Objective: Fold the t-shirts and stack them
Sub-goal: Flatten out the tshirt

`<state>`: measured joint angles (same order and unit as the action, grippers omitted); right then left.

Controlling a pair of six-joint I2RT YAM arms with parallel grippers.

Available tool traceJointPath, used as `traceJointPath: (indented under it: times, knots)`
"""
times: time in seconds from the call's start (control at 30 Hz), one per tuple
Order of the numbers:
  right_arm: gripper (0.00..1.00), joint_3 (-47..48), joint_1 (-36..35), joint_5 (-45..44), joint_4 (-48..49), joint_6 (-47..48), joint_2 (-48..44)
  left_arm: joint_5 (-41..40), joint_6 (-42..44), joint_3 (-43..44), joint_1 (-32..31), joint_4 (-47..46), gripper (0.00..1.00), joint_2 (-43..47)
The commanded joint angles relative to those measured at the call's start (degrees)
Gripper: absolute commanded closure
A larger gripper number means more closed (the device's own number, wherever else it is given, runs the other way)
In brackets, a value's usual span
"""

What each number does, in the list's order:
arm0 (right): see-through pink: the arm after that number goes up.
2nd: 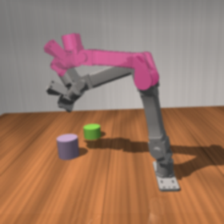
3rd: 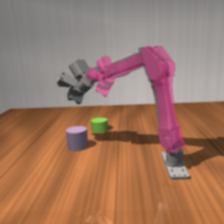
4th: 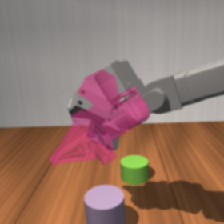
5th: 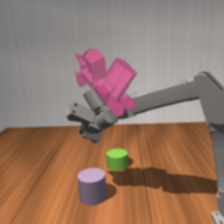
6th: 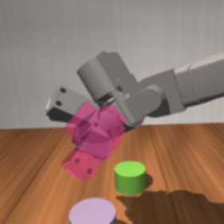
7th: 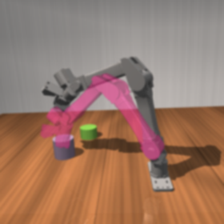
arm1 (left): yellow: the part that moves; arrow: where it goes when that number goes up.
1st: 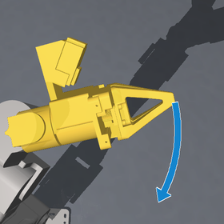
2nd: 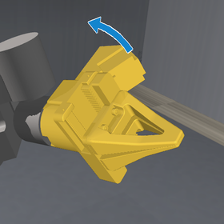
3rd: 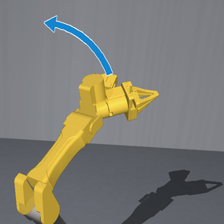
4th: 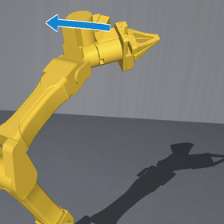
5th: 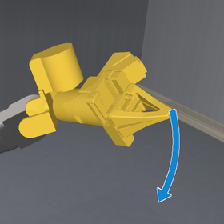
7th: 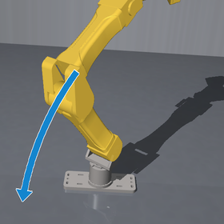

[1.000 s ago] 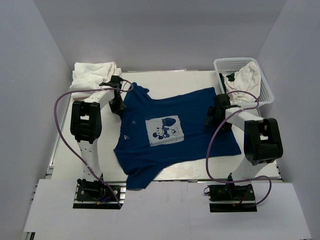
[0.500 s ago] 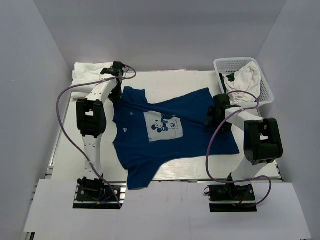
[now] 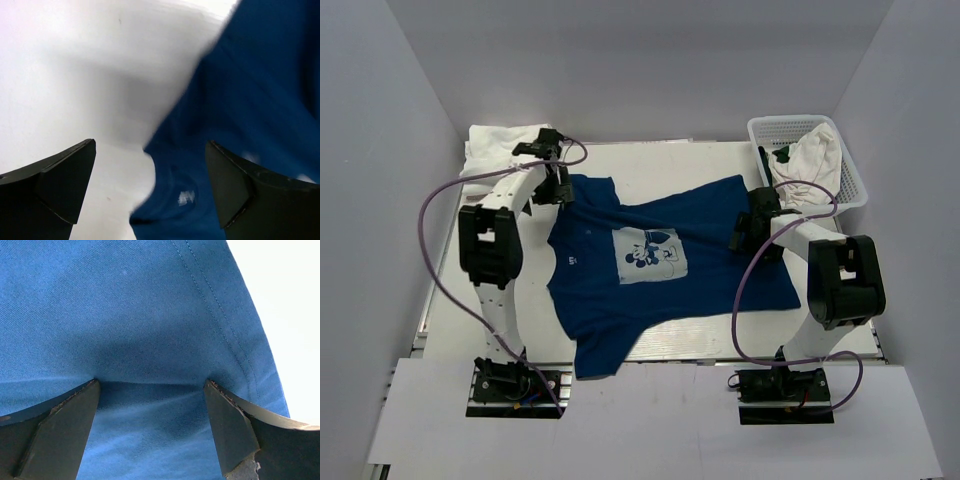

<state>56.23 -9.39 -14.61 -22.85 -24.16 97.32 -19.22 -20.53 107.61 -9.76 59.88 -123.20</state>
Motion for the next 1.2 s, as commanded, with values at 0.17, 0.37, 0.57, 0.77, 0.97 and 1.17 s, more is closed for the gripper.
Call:
traceJointPath:
  times: [0.17,0.37,0.57,0.77,0.97,1.17]
  knots:
    - [0.10,-2.26,0.07,3.96,-0.10,6.31,-8.45,21.74,-5.83,-20.24,-0.17,-16.01,0.00,17.02]
    - [0.10,1.24,-0.02,9.51,7.29,9.66,-11.55,25.20,-6.89,-11.66,-0.79,-20.05,0.00,11.67]
    - [0.10,12.91,-0.10,7.94,6.86,12.38,-1.72,23.98,-5.66,8.11,-2.36,-18.58,0.00,-4.20]
    - [0.10,24.71,-0.19,6.43,1.60,14.49,9.02,22.56,-3.46,24.91,-5.09,-13.40,0.00,-18.29]
    - [0.10,31.75,-0.28,8.72,0.61,14.06,17.37,16.51,-1.44,17.92,-6.24,-14.96,0.00,-17.00]
    - [0.10,37.28,-0.54,11.54,-2.11,12.65,25.02,12.63,0.31,24.29,-6.24,-16.80,0.00,-21.90]
